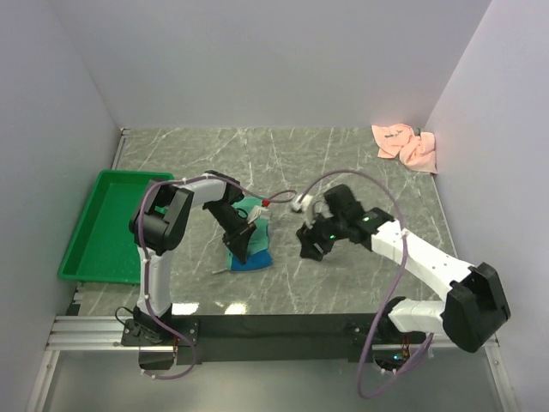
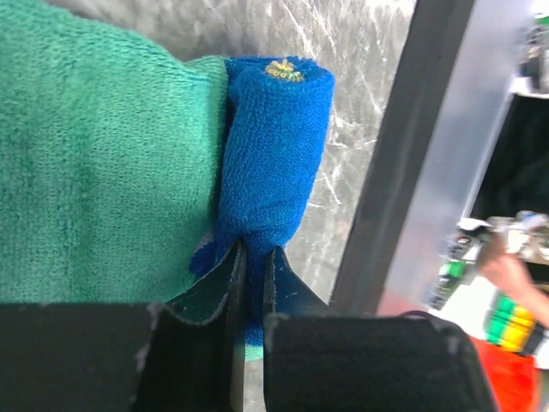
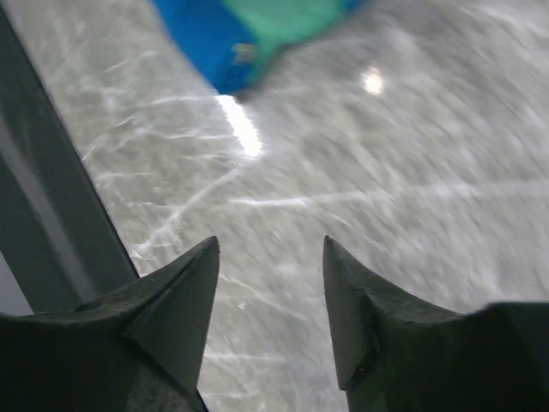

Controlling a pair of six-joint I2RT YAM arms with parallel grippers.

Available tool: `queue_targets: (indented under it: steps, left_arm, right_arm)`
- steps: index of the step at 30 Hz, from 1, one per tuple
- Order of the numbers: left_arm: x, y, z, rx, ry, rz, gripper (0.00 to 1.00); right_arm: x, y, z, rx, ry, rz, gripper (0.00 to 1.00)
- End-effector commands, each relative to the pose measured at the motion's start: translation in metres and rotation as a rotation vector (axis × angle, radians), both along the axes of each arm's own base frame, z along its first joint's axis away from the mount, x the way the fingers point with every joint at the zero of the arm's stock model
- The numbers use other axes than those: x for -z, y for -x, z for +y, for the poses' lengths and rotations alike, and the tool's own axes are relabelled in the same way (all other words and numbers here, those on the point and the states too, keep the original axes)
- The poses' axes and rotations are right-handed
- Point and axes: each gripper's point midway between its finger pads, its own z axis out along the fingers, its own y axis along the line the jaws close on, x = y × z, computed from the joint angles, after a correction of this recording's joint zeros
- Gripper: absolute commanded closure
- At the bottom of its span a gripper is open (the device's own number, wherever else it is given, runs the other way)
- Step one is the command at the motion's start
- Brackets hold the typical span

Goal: Roll the towels
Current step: Roll the towel

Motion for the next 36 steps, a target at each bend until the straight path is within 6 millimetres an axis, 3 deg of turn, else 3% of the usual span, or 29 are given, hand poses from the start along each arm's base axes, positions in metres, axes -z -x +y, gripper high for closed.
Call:
queue_targets:
  steps: [1, 2, 4, 5, 8, 11, 17, 20, 22, 27, 28, 30, 36]
  left_arm:
    - [0.042, -0.023, 0.013, 0.076, -0.068, -0.102, 0.98]
    - [0.044, -0.024, 0.013, 0.073, -0.068, -0.099, 0.97]
    - [0.047, -0.024, 0.013, 0.073, -0.077, -0.089, 0.96]
    - [0.047, -0.025, 0.013, 0.069, -0.078, -0.087, 0.96]
    - [0.053, -0.024, 0.015, 0.060, -0.094, -0.074, 0.95]
    - [0.058, -0.025, 0.016, 0.058, -0.104, -0.082, 0.94]
    - [0.063, -0.028, 0.017, 0.043, -0.119, -0.091, 0.94]
    - [0.064, -0.031, 0.017, 0.032, -0.117, -0.099, 0.93]
    - [0.064, -0.032, 0.016, 0.027, -0.115, -0.095, 0.93]
    - [0.060, -0.036, 0.016, 0.005, -0.103, -0.094, 0.89]
    - [0.059, -0.037, 0.015, 0.001, -0.096, -0.096, 0.87]
    - [0.054, -0.038, 0.015, -0.012, -0.085, -0.092, 0.84]
    - [0.024, -0.059, 0.013, -0.131, 0.013, -0.164, 0.71]
  right_arm:
    - [-0.005, 0.006, 0.038, -0.149, 0.049, -0.147, 0.37]
    - [-0.010, -0.005, 0.047, -0.143, 0.056, -0.210, 0.35]
    - [-0.004, -0.004, 0.068, -0.195, 0.075, -0.247, 0.32]
    - [-0.013, -0.003, 0.087, -0.236, 0.066, -0.310, 0.32]
    - [-0.002, -0.003, 0.120, -0.337, 0.096, -0.409, 0.32]
    - [0.011, -0.009, 0.139, -0.384, 0.129, -0.478, 0.32]
    - [0.041, 0.004, 0.164, -0.474, 0.151, -0.460, 0.33]
    - [0.066, 0.007, 0.161, -0.497, 0.189, -0.421, 0.41]
    - [0.078, 0.014, 0.158, -0.528, 0.201, -0.385, 0.54]
    - [0.096, 0.029, 0.147, -0.584, 0.235, -0.294, 0.69]
    - [0.102, 0.032, 0.144, -0.595, 0.247, -0.267, 0.82]
    - [0.104, 0.042, 0.140, -0.624, 0.251, -0.200, 0.99]
    - [0.098, 0.067, 0.128, -0.664, 0.214, 0.058, 1.00]
